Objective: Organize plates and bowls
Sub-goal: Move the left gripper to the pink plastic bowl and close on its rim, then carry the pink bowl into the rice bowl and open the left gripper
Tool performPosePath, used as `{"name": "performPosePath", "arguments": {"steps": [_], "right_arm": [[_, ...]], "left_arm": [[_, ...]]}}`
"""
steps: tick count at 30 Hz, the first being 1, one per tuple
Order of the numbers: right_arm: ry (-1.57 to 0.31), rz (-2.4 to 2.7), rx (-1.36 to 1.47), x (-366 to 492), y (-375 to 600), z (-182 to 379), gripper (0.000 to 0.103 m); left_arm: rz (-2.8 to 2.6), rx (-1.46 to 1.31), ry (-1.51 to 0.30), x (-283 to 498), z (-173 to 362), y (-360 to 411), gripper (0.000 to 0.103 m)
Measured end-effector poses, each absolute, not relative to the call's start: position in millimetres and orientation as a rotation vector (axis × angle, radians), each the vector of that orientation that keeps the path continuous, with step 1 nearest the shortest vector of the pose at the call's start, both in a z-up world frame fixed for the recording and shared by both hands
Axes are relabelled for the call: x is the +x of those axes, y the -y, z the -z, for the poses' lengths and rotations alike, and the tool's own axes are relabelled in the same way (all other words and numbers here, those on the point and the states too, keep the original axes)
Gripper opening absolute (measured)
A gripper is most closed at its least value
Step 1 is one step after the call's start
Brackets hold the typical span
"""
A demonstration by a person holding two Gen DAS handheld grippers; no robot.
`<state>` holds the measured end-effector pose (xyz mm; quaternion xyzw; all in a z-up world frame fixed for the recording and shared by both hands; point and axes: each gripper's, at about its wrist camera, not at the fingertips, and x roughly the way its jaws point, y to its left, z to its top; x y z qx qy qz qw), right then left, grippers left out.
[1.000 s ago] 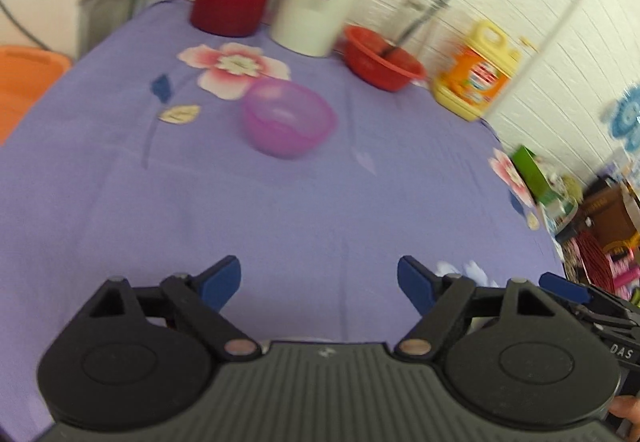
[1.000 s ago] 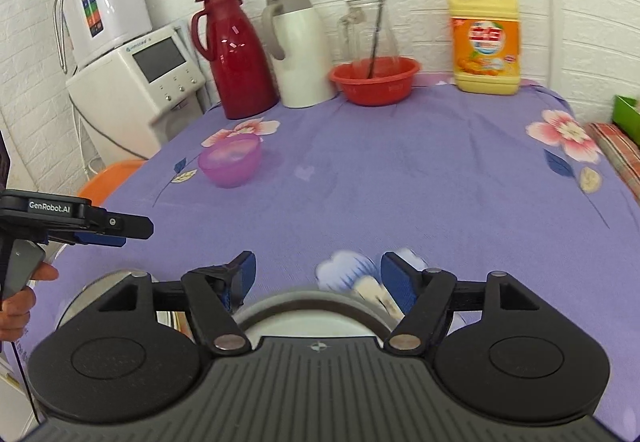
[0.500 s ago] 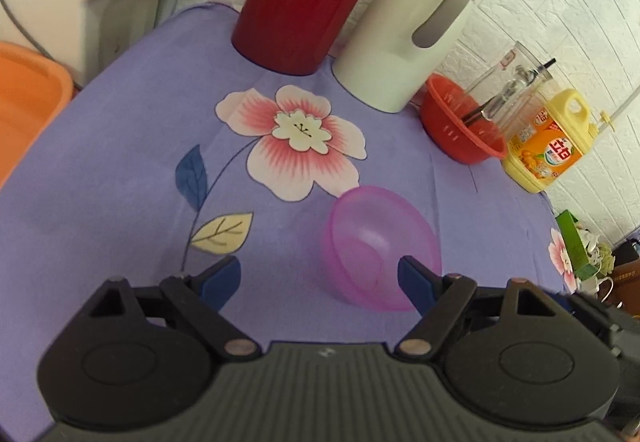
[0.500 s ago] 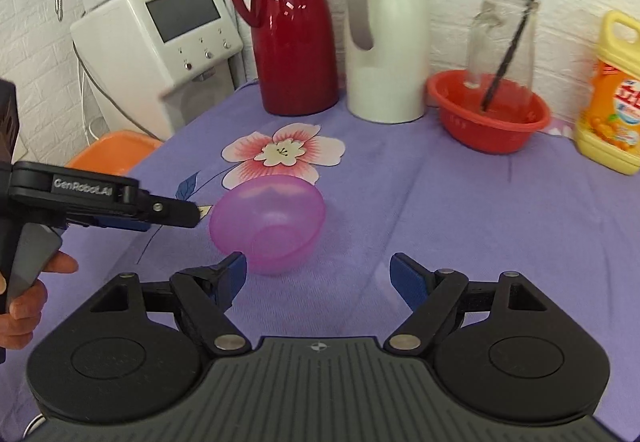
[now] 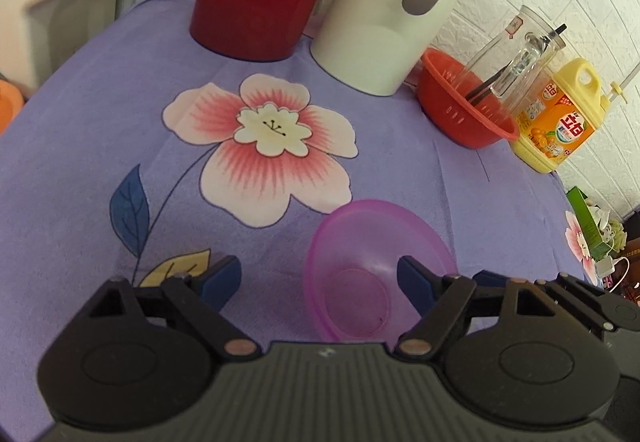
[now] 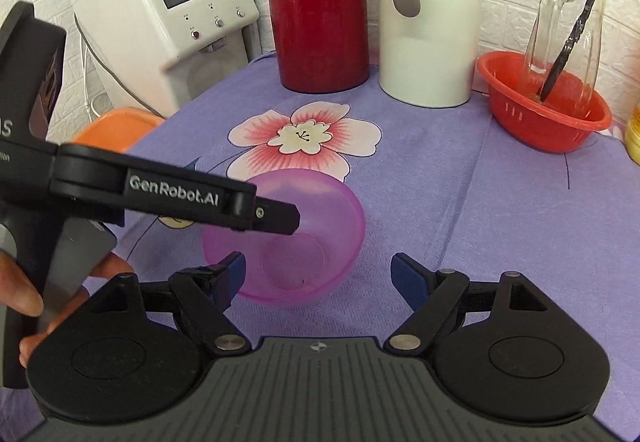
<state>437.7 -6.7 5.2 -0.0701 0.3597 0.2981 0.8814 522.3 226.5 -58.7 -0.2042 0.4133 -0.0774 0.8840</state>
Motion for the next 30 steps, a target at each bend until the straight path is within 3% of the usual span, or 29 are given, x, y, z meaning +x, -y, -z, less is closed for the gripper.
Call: {"name": "performPosePath", "arguments": {"steps": [6,9,10,11,12,14,30], "right_arm": [[-0.758,-0.598,-0.135,455.1,-2.5,2.1,0.103],[-0.788,-0.592,-0.151,460.5,-5.1,11.4,0.103],[-0.802,-0.596,-0.149,462.0,-4.8,14.3,0.103],[-0.811,-0.605,-0.145,462.9,-4.6,16.2,0.1],[-0.82,-0.618,-0.144,463.5,-5.0,18.0,0.077],[-0.817,-0.63,-0.139,461.9,-7.7,19.6,0.066],[-0.763,-0.595,-0.151,403.8,11.7,-22.2,0.067]], "left_arm": [[0.163,-0.428,-0.851,525.1,58.2,-228.6,0.078],[0.191,-0.402,-0.868,525.9,62.6,-222.5,0.07],[0.19,-0.376,-0.855,523.8,62.4,-218.8,0.059],[0.185,-0.348,-0.851,522.1,62.1,-215.2,0.048],[0.195,-0.333,-0.849,520.6,62.3,-212.3,0.043],[0.213,-0.348,-0.841,516.3,63.9,-208.9,0.039],[0.256,-0.401,-0.798,453.5,16.6,-182.6,0.037]]}}
